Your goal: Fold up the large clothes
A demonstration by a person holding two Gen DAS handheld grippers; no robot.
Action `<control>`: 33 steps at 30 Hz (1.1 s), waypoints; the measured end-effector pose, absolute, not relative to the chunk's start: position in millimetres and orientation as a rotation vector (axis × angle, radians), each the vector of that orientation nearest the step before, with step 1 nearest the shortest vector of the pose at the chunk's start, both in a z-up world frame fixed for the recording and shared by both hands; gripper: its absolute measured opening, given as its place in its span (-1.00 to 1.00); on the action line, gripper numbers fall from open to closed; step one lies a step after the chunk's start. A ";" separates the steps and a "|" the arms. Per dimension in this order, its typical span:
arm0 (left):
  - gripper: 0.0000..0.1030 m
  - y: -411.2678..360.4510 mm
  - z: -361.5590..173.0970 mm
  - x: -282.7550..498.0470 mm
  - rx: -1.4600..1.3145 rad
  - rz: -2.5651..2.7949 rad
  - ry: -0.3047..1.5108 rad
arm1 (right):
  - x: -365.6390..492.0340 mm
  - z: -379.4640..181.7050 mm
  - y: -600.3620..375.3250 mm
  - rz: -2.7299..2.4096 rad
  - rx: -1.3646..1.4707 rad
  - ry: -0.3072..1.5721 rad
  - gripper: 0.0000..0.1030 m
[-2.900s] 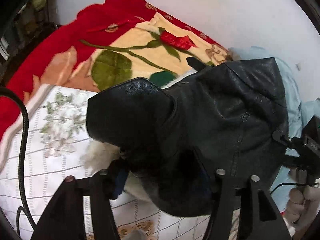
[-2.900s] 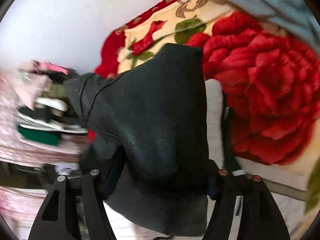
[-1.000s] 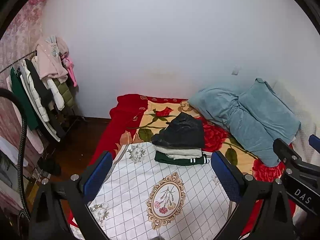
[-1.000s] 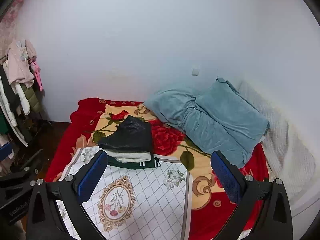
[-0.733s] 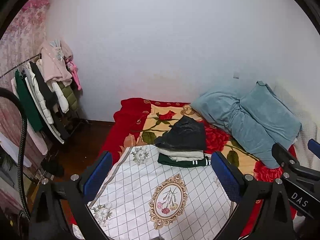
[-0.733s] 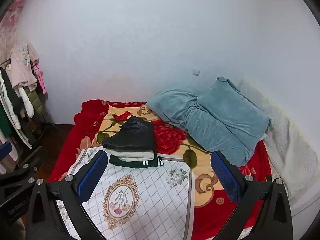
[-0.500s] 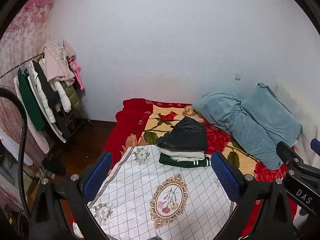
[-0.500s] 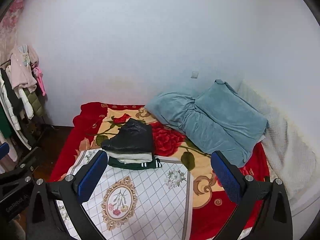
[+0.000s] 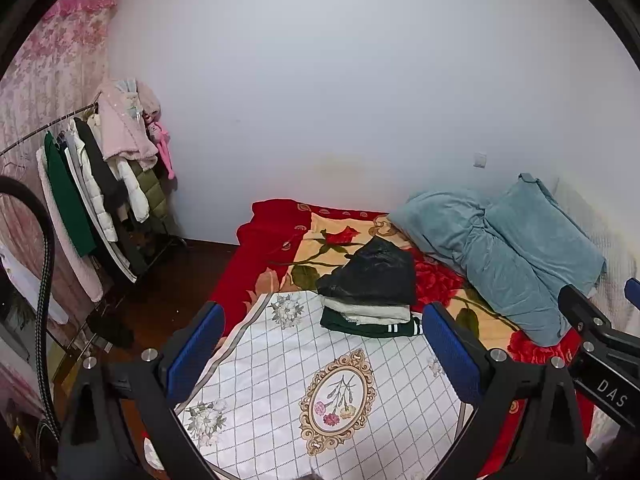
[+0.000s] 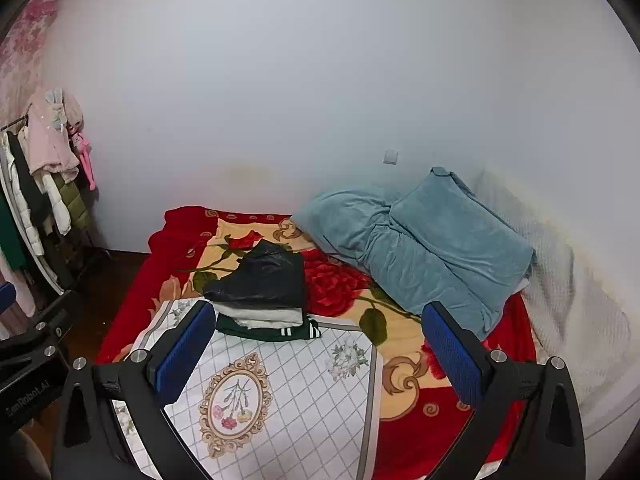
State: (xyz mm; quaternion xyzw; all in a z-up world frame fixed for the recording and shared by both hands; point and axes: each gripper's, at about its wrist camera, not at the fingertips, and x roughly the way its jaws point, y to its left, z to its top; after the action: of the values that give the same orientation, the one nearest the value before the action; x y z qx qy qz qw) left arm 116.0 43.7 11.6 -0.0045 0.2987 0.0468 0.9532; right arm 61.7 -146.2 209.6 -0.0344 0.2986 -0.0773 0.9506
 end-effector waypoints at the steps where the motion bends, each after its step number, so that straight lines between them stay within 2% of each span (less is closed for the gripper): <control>1: 0.96 43.7 11.7 115.1 -0.008 0.096 0.608 | 62.0 209.1 -146.4 -0.156 -0.070 0.607 1.00; 33: 0.96 38.9 10.0 100.2 -0.013 0.103 0.609 | 48.8 211.8 -148.7 -0.122 -0.080 0.605 1.00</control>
State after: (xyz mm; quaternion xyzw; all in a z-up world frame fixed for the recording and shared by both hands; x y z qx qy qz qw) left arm 100.2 38.9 10.0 -0.0065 0.2995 0.0506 0.9527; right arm 48.8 -148.7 211.8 -0.0391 0.2976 -0.0601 0.9520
